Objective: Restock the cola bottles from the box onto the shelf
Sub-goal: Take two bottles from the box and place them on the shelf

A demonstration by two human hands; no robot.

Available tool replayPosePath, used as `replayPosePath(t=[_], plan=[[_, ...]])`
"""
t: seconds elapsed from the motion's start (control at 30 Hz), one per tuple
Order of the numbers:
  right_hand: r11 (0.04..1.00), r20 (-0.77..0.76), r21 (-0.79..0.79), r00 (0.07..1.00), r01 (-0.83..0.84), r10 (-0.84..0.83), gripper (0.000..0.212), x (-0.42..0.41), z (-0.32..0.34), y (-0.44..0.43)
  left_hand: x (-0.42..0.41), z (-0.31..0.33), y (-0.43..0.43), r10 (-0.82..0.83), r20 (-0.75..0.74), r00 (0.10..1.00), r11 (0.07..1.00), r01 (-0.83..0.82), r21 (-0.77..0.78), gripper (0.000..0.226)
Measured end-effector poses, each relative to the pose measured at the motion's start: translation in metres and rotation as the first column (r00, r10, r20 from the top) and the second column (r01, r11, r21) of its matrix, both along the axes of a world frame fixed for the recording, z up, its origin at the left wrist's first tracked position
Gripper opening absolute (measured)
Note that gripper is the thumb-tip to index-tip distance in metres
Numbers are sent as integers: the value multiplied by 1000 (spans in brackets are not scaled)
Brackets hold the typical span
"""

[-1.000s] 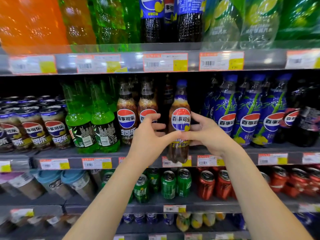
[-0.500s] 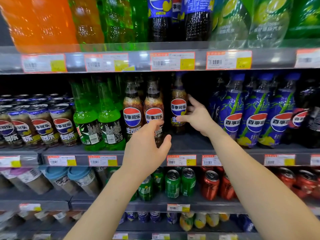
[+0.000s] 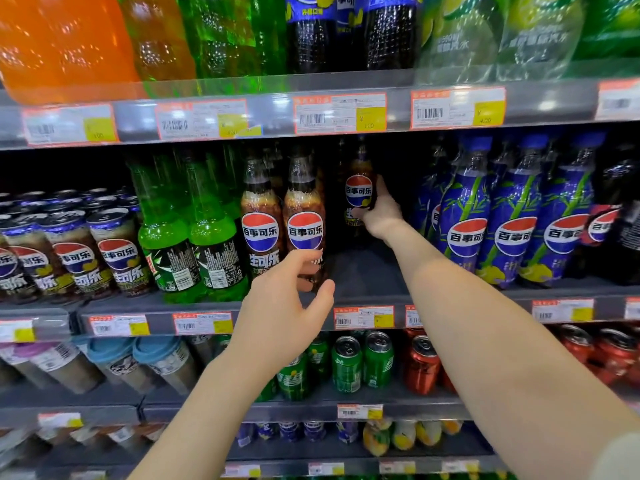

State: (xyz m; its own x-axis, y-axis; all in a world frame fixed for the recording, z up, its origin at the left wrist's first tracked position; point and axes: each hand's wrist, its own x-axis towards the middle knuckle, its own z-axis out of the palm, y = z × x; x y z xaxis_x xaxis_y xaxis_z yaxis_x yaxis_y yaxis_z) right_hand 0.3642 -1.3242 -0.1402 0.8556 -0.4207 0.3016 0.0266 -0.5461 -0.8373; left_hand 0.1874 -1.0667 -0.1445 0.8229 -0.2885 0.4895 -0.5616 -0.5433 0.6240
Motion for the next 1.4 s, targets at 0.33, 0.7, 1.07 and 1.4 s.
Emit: replayPosePath(t=[0.33,0.7,1.07,1.4], plan=[[987,123,146,988,72,-90,83,31,-18,-17,7,-7,18,-110,-39,993,992,108,-69,45],[998,-25,65,1000,12,-11,82,57,-10,-34,15,-18,32,-199,-16,980,978,197,-67,48],[983,143,140,980,118,-138,91,63,-48,-29,19,-23,31,-272,-12,962,960,271,-64,56],[981,118,165,985,103,-123,90,89,-50,-39,22,-37,27,-267,51,962,962,269,-50,58]])
